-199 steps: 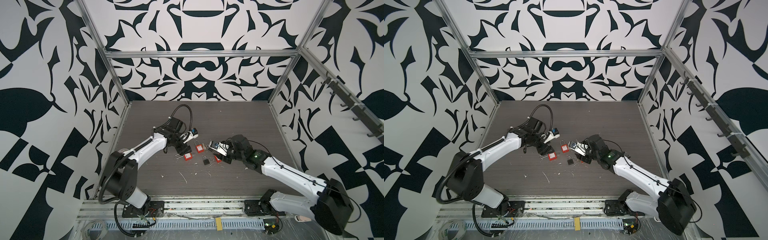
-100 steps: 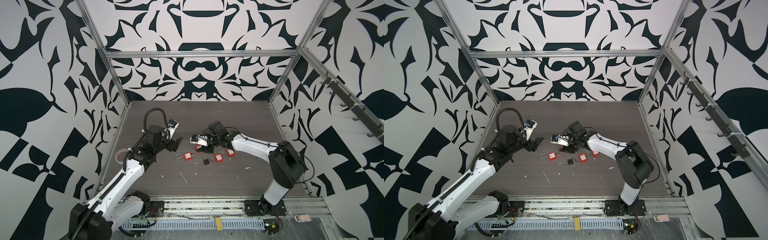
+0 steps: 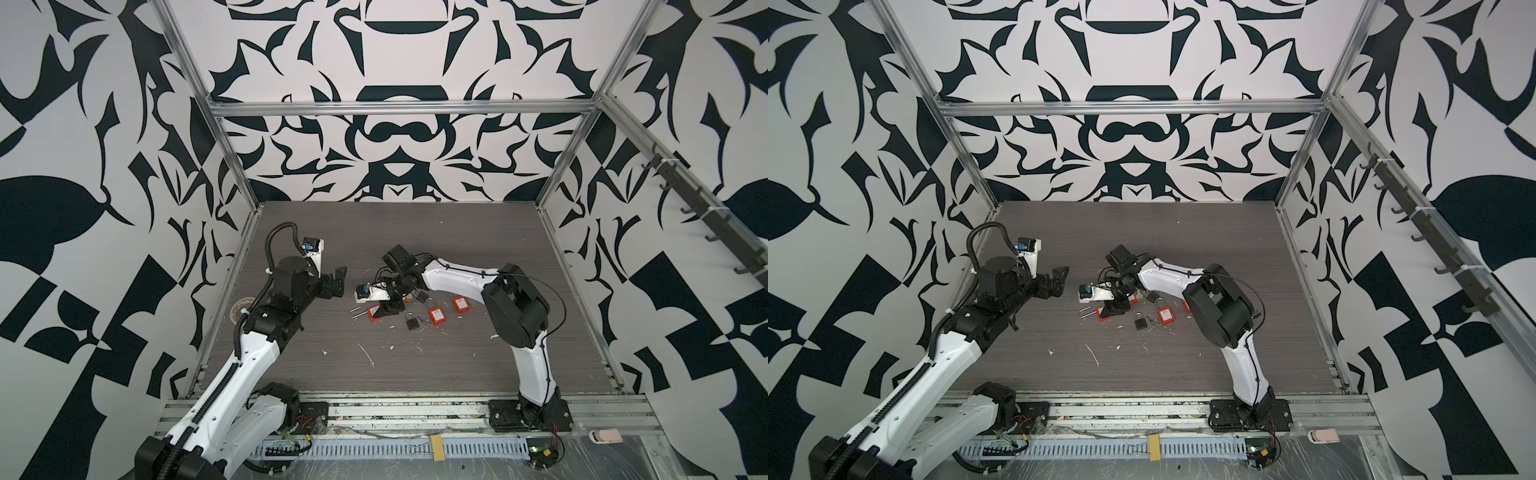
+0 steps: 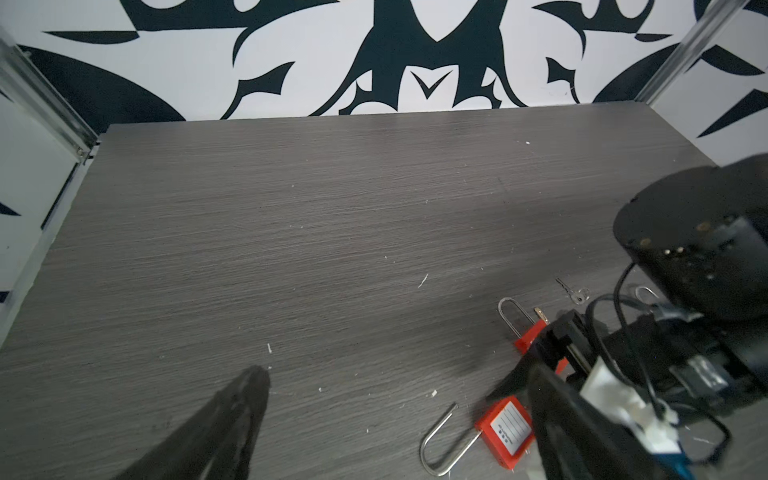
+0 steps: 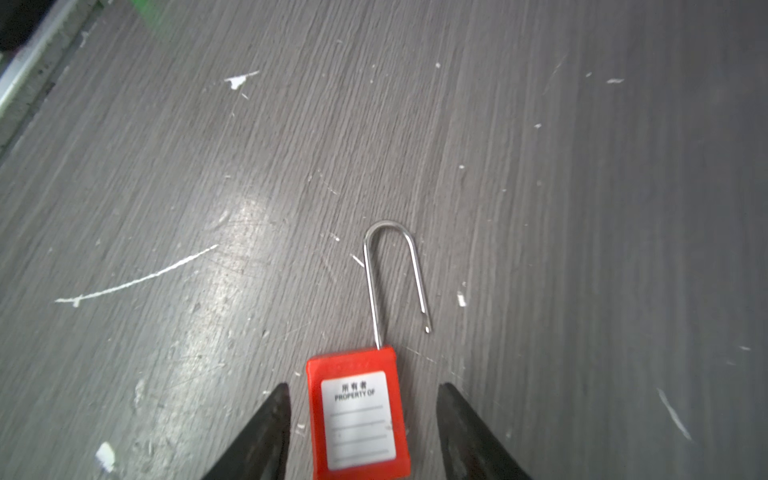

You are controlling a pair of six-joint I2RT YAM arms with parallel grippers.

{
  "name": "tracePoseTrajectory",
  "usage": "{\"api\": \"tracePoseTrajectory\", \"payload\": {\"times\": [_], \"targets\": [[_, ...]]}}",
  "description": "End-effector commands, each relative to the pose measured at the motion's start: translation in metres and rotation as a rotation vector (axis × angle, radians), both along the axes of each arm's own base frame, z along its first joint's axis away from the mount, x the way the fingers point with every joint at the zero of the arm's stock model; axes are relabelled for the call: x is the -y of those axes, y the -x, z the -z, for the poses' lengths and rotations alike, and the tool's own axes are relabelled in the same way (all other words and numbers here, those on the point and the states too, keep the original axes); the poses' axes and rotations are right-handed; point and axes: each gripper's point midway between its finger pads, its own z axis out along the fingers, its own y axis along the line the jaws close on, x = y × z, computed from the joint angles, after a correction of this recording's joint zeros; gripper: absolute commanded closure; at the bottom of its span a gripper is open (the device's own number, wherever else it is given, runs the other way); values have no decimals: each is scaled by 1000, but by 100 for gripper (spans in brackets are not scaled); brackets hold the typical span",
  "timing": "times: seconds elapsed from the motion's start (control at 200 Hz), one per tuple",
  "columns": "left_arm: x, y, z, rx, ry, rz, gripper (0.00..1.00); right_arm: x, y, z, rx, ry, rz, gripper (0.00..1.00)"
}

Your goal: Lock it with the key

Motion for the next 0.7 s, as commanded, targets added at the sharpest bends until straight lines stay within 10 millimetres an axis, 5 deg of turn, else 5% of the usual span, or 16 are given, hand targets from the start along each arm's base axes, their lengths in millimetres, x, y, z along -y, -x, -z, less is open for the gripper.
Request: {"api": "tracePoseTrajectory", "payload": {"times": [0.0,0.48,0.695], "targets": [[-3,-3,-8,-16,59,-17,1,-6,4,-13,-17,-12,-23,41],[11,-14,3,-58,85,59,1,1,0,16,39,108,-6,49],[12,-16,-4,-64,55,90,13,-8,3,-23,83,-15,0,75]]}}
